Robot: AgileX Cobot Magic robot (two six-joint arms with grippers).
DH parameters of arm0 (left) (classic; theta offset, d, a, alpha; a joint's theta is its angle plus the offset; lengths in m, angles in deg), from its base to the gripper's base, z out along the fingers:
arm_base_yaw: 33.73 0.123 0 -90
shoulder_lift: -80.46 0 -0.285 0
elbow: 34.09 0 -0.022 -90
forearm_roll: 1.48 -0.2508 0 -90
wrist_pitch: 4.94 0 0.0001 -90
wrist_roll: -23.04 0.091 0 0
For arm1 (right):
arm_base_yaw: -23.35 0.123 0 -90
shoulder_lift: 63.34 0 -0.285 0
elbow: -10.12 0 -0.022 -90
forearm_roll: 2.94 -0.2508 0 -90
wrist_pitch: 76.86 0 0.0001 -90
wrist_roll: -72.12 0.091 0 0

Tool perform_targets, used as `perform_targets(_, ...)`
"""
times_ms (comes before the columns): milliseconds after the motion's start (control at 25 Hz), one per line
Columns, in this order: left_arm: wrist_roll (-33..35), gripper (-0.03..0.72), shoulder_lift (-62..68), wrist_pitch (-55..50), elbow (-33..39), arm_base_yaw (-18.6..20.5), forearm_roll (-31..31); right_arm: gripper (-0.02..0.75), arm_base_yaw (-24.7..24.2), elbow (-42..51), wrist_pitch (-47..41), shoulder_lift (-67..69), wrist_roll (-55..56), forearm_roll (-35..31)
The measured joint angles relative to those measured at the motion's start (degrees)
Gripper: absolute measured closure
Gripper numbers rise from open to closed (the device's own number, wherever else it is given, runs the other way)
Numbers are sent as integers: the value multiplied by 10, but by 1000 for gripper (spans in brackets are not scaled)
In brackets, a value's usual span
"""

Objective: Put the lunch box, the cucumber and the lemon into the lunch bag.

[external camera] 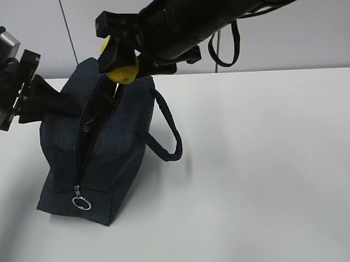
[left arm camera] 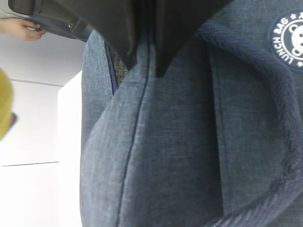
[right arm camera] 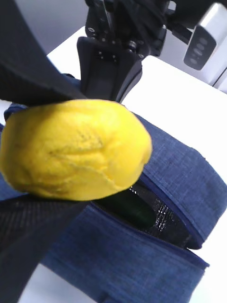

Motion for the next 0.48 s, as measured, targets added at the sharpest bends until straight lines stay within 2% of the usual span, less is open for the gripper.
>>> perform_targets(200, 5, 688, 0, -1, 0, 0, 0, 345, 0, -1, 17, 42, -9, -62)
perform_targets(480, 9, 688, 0, -1, 0, 0, 1, 318, 0, -2, 32, 77, -16, -80)
